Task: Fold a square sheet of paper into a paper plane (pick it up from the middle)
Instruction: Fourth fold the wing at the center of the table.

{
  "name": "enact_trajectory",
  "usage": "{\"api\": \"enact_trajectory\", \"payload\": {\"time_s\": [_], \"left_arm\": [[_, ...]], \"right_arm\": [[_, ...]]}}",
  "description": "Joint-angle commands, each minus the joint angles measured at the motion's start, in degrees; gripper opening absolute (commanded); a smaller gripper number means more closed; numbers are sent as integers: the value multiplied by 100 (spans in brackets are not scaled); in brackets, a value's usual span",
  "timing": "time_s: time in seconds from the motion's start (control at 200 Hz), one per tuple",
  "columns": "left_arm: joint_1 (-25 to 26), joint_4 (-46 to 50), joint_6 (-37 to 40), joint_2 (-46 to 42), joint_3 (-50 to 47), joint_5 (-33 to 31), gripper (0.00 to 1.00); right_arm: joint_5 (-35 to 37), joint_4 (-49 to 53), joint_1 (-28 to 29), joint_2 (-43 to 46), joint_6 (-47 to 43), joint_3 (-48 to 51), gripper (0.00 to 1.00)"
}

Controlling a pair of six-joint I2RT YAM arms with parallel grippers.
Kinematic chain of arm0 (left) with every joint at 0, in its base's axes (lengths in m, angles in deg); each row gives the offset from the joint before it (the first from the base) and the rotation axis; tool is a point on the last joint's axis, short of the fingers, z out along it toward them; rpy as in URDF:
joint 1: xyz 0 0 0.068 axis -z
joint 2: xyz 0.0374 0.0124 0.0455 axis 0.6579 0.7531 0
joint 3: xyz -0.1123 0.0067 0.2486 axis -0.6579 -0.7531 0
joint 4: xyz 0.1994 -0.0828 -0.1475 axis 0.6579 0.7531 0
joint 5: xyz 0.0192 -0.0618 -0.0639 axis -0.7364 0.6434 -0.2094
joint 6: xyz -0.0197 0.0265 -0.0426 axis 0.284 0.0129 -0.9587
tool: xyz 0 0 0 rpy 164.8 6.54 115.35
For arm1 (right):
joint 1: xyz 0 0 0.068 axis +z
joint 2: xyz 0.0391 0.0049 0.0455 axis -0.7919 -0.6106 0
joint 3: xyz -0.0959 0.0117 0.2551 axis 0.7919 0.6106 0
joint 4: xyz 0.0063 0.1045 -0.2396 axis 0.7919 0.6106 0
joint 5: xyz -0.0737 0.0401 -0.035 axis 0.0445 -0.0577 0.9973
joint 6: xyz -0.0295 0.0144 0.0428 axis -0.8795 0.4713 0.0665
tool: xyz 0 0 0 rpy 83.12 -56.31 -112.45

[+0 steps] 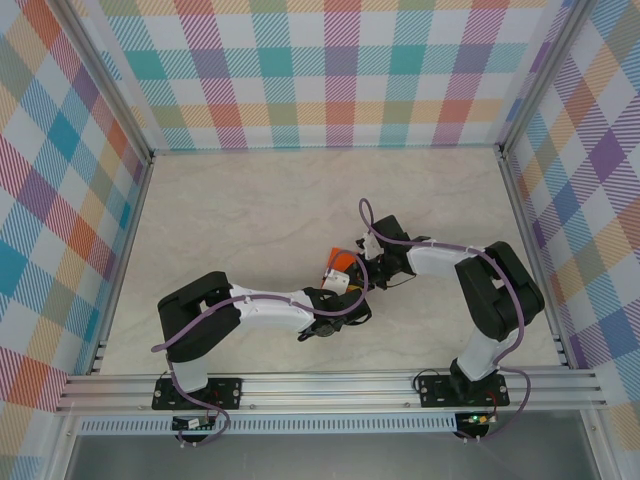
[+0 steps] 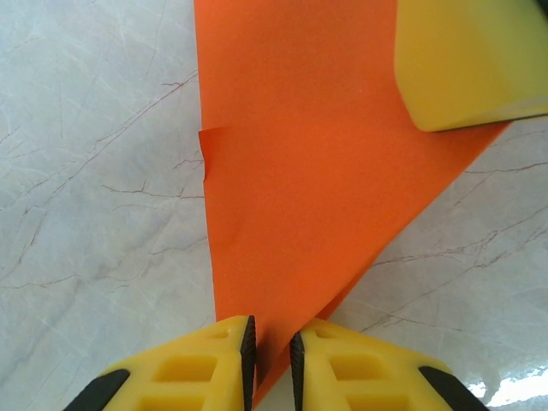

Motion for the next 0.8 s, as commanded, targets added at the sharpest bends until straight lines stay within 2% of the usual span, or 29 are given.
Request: {"api": "enact_trajectory", "payload": {"time_s": [0.0,0.555,0.795], "left_arm": [[61,119,-15,-173,25,-121,21],[65,71,73,-384,-140,-60,29],[60,-463,251,-843,-552,256,36]], "right_arm": [[-29,3,65,-76,40,-93,9],[55,87,74,-140,-34,-144,9],[117,181,74,-135,-85,-164,9]]}}
